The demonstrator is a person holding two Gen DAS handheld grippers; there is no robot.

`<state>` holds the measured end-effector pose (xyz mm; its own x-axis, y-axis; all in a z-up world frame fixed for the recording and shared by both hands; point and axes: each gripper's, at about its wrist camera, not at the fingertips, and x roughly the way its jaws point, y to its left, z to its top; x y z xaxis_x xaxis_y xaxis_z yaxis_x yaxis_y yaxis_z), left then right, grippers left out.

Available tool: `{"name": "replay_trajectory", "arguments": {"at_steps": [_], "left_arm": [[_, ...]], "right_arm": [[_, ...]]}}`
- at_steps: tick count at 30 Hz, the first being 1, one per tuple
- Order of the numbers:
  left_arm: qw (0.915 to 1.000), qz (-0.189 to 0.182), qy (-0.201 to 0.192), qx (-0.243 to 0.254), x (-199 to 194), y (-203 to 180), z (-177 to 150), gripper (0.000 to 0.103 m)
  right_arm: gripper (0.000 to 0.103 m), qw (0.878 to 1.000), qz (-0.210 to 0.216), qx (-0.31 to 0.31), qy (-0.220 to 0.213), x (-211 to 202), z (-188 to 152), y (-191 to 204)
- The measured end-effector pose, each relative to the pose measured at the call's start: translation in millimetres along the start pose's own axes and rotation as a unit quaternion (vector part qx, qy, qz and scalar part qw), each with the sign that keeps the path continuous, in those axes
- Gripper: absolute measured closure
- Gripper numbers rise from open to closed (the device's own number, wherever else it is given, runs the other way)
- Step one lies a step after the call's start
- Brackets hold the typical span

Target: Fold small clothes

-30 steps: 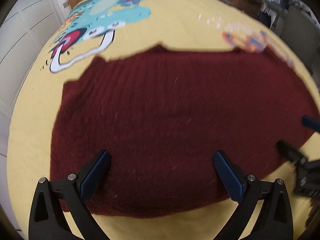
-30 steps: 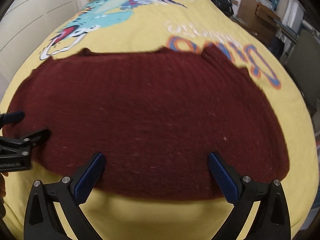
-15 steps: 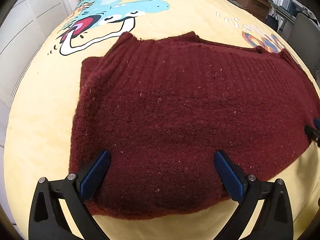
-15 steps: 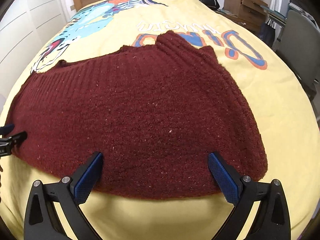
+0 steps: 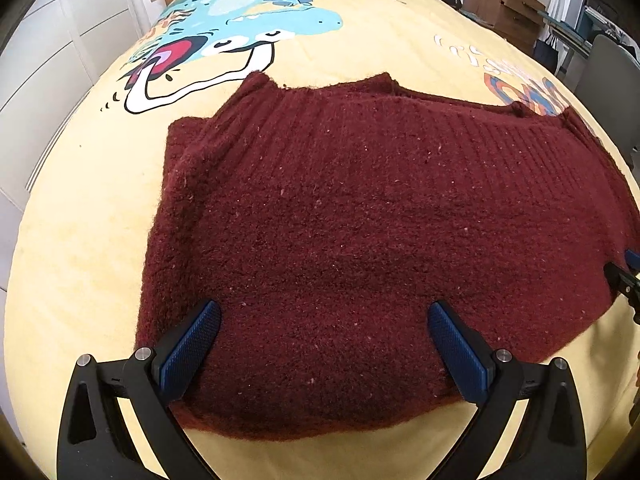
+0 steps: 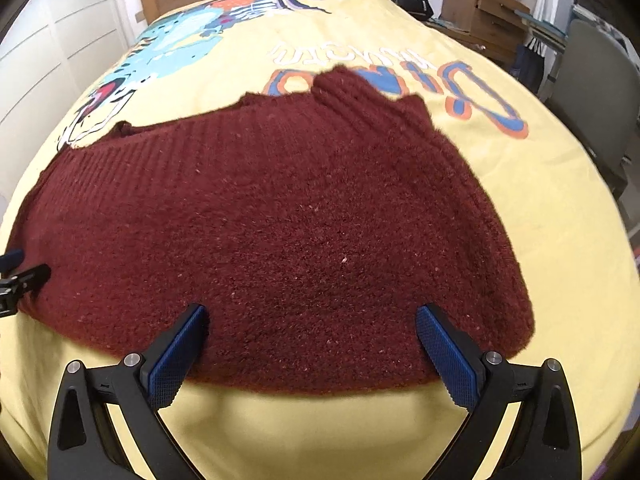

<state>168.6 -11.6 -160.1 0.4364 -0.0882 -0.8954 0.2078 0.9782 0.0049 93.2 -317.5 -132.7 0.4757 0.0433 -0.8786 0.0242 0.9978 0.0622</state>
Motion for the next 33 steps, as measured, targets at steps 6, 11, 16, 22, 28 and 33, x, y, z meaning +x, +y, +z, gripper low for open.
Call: {"name": "replay_trajectory", "arguments": {"at_steps": [6,11,16,22,28,33], "left_arm": [[0.9996,-0.023,0.008,-0.015,-26.4,18.1,11.9,0.001],[0.9985,-0.03,0.03,-0.034,-33.5,54.7,16.8,0.001],[0.9932,-0.054,0.066,-0.079,-18.7,88.6,6.2,0.001],[0.9802,-0.109,0.091,-0.138,6.2,105.3,-4.7,0.001],[0.9744,-0.131,0.099,-0.154,21.6,98.4,2.4,0.001],[0.9805,-0.125,0.103,-0.111,28.1,84.5,8.0,0.002]], "right_arm": [[0.0,1.0,0.004,-0.013,-0.008,-31.7,5.4,9.3],[0.0,1.0,0.011,0.001,-0.005,-51.9,0.7,6.8],[0.0,1.0,0.01,-0.004,0.009,-56.1,-14.5,1.1],[0.0,0.999,0.008,0.021,0.025,-56.2,-28.9,-18.0],[0.0,0.999,-0.005,0.038,0.03,-56.2,-32.8,-34.6],[0.0,0.998,-0.006,0.045,0.032,-56.2,-34.5,-41.3]]}}
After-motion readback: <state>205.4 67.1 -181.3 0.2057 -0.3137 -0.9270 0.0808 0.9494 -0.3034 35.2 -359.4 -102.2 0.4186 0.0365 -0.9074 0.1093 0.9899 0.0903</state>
